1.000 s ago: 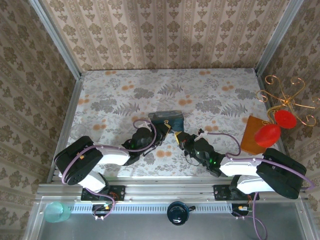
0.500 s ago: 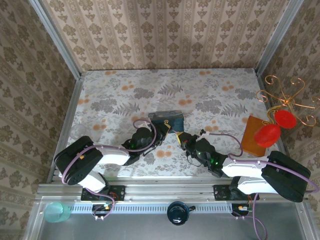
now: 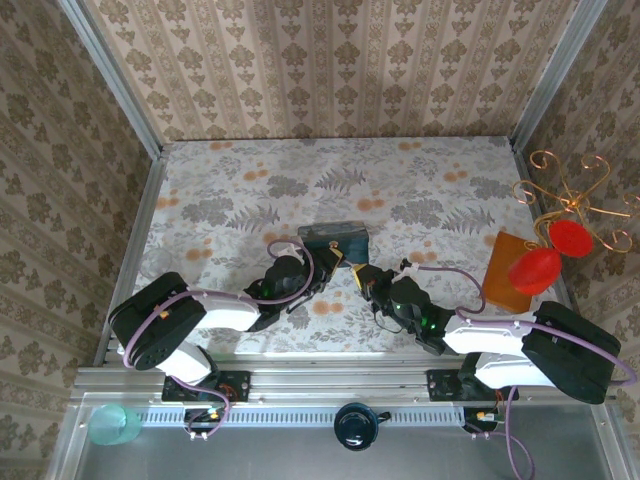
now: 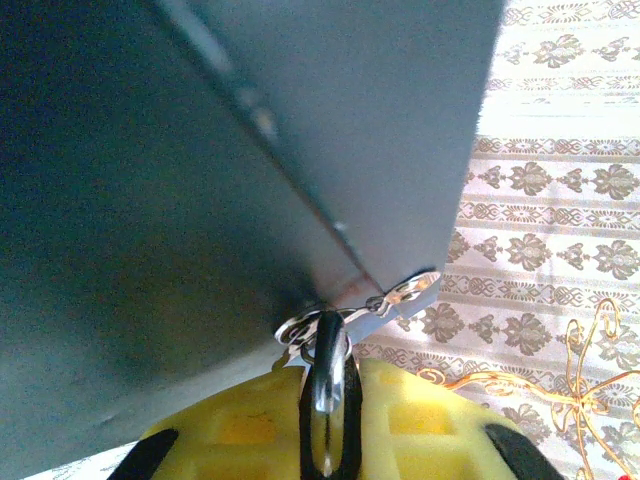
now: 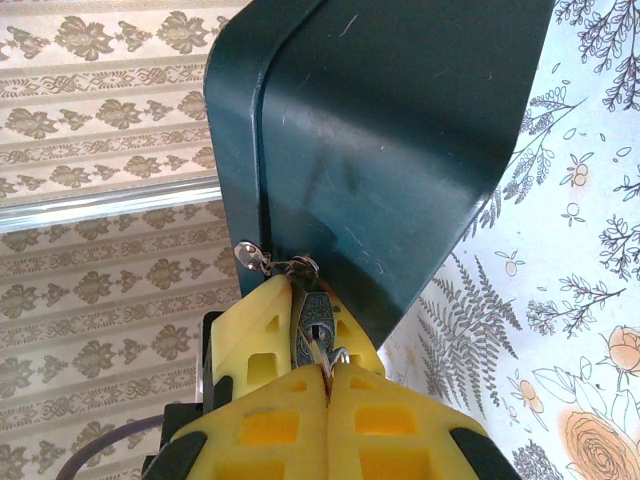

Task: Unlock a padlock with a key

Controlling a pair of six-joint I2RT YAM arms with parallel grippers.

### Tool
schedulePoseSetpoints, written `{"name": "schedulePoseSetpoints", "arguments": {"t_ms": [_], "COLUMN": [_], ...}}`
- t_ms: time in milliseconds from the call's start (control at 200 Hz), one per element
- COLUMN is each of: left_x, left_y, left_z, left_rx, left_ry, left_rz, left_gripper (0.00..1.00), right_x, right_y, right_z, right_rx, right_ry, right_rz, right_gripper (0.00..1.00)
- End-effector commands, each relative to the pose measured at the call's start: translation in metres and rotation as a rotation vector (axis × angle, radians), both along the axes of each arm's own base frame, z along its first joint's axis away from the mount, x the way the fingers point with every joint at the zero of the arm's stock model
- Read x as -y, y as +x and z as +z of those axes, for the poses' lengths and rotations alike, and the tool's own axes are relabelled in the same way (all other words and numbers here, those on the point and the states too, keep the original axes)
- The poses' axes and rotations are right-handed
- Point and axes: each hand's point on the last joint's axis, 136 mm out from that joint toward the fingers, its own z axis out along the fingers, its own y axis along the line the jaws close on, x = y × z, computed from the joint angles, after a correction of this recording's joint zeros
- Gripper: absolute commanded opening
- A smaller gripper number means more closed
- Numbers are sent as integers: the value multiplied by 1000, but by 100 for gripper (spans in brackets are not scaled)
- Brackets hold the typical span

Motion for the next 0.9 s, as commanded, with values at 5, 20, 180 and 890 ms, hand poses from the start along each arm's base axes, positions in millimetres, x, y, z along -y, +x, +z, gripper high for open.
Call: {"name": "schedulePoseSetpoints", "arguments": {"t_ms": [5, 20, 180, 890], "left_x": [7, 7, 5, 11], "left_y": [1, 1, 3, 2], "left_z": [21, 21, 23, 18], "left_rx": [47, 47, 53, 49], "left_ry": [-65, -65, -66, -53], "left_rz": [-8, -9, -7, -27], "left_gripper": [0, 0, 0, 0], "right_x": [1, 0, 1, 0], "right_y": [5, 5, 5, 6], "right_z": [4, 4, 1, 10], "right_rx": [9, 9, 1, 25], "right_ry": [-3, -3, -12, 10], "right_rz": [-27, -27, -31, -30], "right_gripper": [0, 0, 0, 0]}}
